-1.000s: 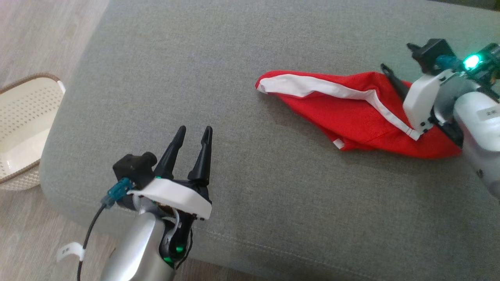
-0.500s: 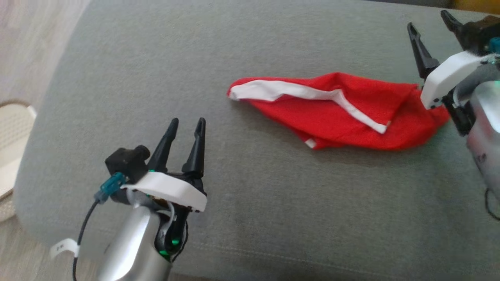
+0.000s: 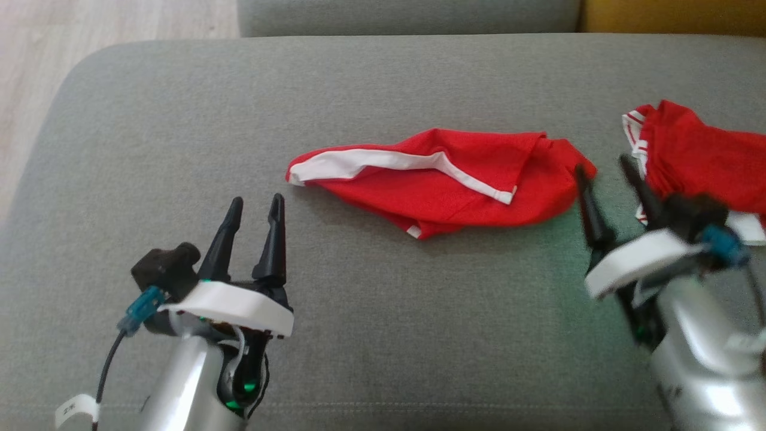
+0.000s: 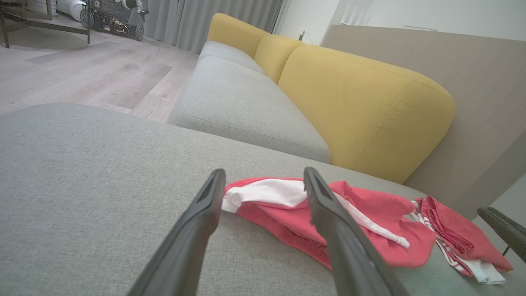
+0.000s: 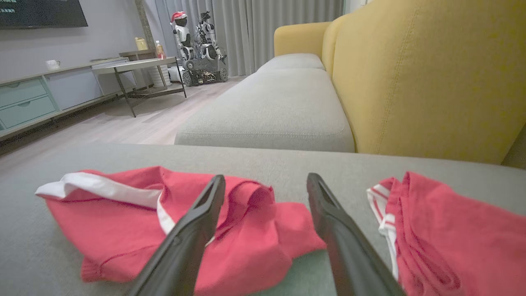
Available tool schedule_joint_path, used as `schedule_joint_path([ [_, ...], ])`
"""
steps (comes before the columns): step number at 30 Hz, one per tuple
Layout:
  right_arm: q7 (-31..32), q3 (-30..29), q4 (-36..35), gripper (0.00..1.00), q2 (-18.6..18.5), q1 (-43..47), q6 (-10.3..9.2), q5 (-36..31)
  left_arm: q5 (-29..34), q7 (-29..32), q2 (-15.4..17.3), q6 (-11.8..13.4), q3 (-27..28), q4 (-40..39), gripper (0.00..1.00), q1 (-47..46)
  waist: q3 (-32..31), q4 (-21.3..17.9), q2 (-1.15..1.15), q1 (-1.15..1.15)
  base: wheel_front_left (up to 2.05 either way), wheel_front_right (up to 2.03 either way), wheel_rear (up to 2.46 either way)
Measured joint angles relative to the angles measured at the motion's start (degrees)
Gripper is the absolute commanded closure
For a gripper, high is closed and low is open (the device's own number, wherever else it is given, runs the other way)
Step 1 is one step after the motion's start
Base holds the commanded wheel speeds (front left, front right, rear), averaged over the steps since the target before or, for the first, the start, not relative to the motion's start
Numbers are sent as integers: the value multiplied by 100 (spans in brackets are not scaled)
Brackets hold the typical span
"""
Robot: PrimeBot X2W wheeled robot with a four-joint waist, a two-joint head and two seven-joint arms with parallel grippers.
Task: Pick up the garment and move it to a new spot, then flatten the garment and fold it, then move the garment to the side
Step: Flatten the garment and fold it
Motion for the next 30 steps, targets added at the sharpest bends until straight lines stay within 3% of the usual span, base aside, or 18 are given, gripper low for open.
schedule_joint_path([
  [4, 2, -237, -379, 0, 314, 502, 0, -348, 10, 0, 2, -3, 82, -21, 0, 43, -3, -110, 0, 0, 0, 0, 0],
  [11, 505, -34, -866, 0, 500, 556, 0, -558, 13, 0, 2, -10, 53, -19, 0, 43, 62, -75, 0, 0, 0, 0, 0],
  [19, 1074, 126, -743, 0, 492, 547, 0, -374, -48, 0, 3, -19, -103, 43, 0, 30, 202, 149, 0, 0, 0, 0, 0],
  [30, 1187, 148, -253, 0, 459, 283, 0, -334, -110, 0, 3, -16, -187, 73, 0, -2, 452, 436, 0, 0, 0, 0, 0],
])
